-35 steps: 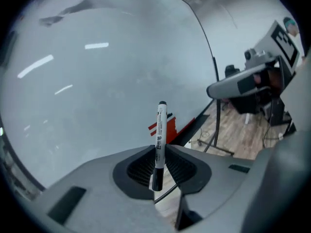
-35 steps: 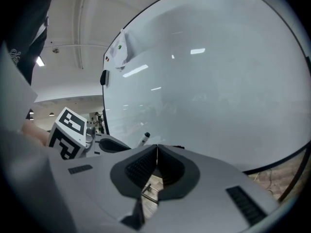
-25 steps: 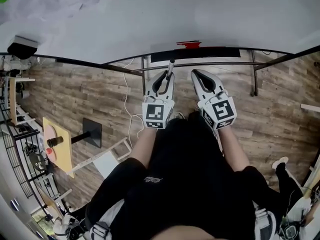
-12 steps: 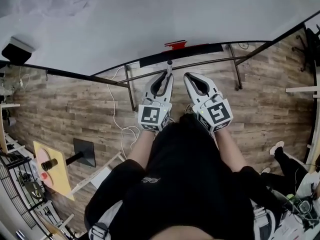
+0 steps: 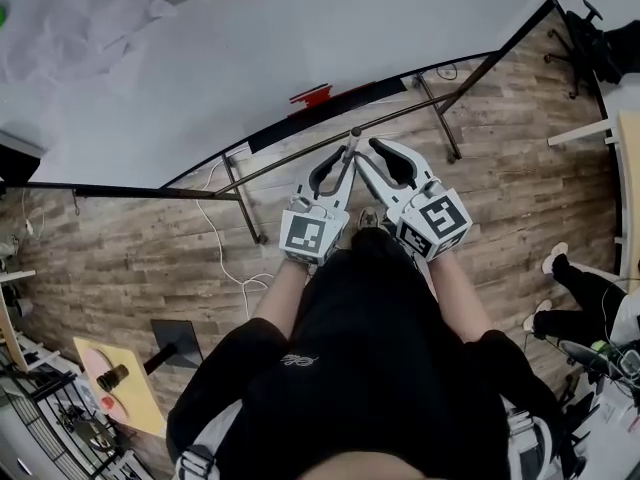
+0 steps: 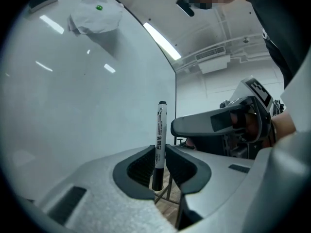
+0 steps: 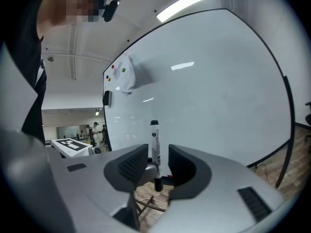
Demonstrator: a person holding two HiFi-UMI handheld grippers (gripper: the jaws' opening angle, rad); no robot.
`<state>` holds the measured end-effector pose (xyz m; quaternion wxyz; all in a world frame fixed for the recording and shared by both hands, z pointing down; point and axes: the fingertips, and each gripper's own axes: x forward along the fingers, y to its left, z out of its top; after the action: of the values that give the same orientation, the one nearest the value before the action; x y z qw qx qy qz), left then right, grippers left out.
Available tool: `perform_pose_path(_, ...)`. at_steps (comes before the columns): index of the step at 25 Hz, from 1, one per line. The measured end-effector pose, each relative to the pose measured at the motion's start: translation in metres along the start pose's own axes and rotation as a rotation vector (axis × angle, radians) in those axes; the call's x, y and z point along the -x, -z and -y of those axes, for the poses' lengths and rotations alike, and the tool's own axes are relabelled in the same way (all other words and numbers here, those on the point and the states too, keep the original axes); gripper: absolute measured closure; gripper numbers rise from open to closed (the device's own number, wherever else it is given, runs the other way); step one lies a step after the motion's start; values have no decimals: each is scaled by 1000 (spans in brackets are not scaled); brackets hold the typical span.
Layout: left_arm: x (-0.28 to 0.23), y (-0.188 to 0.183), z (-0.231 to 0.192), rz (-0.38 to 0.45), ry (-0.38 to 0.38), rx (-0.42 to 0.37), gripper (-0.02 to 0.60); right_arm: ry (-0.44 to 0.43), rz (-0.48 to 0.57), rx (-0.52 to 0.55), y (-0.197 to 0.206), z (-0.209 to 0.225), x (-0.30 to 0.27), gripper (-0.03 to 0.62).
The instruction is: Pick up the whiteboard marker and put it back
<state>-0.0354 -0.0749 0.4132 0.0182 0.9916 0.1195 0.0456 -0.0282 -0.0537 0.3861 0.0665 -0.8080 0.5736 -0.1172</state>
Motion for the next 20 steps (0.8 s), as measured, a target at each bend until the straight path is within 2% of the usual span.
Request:
perform_pose_path(12,-12,1,37,20,155,6,514,63,2,-19,3,13,11,491)
perform_pose_path(20,-14,3,35,11,147,-12,514,71,0,-16,5,16,8,537)
